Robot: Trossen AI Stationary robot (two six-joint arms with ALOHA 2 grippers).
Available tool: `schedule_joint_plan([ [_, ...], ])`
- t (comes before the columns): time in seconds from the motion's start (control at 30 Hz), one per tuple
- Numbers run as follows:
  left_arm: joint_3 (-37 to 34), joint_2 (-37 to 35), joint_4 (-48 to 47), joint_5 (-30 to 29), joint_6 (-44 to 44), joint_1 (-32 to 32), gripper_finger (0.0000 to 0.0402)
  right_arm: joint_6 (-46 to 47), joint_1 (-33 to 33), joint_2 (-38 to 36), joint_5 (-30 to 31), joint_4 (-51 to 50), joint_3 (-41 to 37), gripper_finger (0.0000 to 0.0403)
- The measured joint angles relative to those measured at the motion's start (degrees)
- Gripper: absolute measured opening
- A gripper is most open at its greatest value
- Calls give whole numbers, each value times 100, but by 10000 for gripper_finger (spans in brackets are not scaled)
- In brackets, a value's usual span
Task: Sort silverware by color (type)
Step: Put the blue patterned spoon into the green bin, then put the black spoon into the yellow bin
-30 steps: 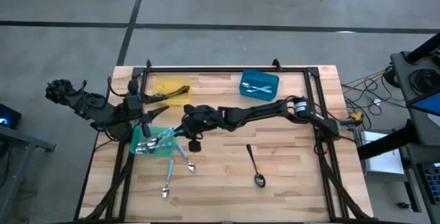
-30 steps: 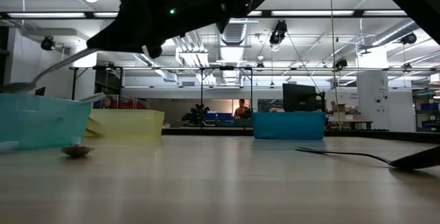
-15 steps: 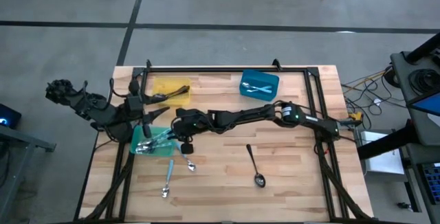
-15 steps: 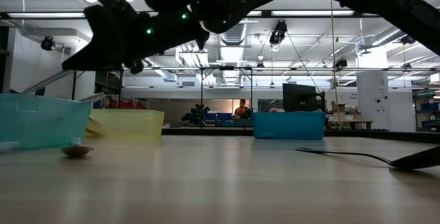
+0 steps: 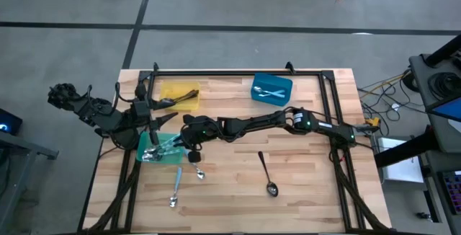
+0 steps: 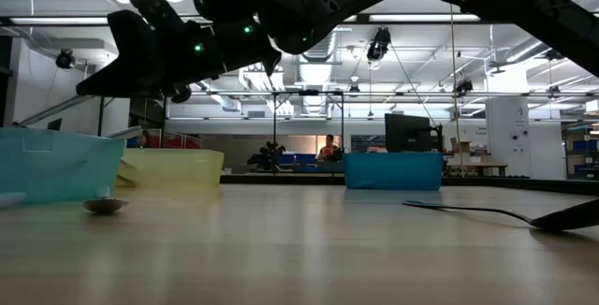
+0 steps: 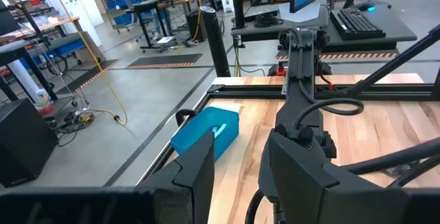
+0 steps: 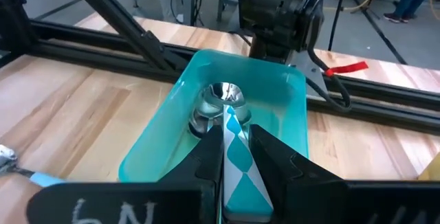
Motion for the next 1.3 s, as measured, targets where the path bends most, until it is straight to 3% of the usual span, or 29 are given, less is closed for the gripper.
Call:
schedule_joint_plan([
  [0.63, 0, 0, 18, 0, 0, 0, 118, 67, 0, 1, 42, -94, -78, 61],
  [0.97, 0, 0, 16, 0, -8, 0, 118, 187, -2, 3, 46, -109, -122, 133],
  [1.3, 0, 0, -4, 0, -172, 0, 118, -178, -2, -627, 50, -1847, -48, 172],
])
